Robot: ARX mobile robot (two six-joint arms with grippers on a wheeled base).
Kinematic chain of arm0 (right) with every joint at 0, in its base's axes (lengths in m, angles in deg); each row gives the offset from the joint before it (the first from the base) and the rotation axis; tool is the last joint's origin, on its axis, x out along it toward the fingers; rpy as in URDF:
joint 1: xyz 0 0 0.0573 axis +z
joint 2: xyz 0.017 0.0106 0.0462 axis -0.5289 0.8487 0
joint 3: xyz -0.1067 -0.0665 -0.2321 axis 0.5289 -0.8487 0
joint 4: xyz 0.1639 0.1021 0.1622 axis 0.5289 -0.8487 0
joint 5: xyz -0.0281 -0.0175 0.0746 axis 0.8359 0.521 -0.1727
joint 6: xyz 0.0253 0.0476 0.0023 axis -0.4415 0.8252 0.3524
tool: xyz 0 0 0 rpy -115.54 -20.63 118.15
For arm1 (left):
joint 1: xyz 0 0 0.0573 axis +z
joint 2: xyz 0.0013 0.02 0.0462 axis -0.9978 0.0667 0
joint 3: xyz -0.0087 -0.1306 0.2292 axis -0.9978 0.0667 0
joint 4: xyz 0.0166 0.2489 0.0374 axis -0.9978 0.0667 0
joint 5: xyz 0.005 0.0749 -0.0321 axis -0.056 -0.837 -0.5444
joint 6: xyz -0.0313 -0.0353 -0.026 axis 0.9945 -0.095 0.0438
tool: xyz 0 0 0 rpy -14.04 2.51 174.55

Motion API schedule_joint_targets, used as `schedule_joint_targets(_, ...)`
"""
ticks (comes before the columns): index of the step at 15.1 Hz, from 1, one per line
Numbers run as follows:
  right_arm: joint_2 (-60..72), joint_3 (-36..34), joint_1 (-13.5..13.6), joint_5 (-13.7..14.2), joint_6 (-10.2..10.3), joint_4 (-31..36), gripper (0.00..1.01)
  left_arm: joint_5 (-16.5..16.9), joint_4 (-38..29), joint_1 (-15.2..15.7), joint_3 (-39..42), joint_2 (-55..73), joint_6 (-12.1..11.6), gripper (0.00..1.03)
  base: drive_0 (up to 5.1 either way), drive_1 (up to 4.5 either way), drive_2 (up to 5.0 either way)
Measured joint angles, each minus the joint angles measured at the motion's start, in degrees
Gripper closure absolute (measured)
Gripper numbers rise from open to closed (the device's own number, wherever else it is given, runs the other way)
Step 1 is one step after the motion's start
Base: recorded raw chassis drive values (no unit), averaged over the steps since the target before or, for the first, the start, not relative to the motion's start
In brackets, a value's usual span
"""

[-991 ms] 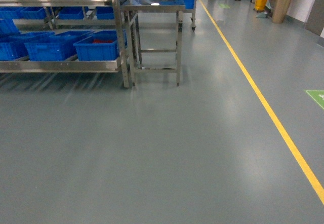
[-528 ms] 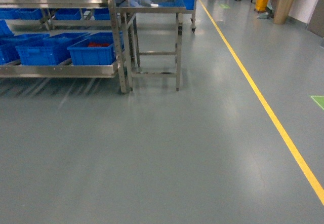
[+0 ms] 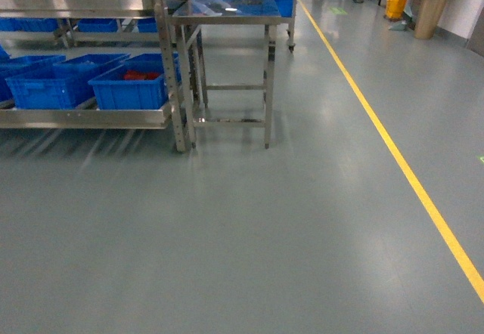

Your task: Sort blue parts and orange caps into right shelf containers

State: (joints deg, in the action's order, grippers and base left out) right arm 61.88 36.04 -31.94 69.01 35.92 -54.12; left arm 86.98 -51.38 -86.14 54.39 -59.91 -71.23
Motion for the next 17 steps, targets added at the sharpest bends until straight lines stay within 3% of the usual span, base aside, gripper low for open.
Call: schedule_joint_targets(17,0.0,0.0,0.0,0.0,0.0,-0.1,0.59,0.0,0.0,0.0,0.0,0.0,0.0,0.61,0.0,4.29,-4.3)
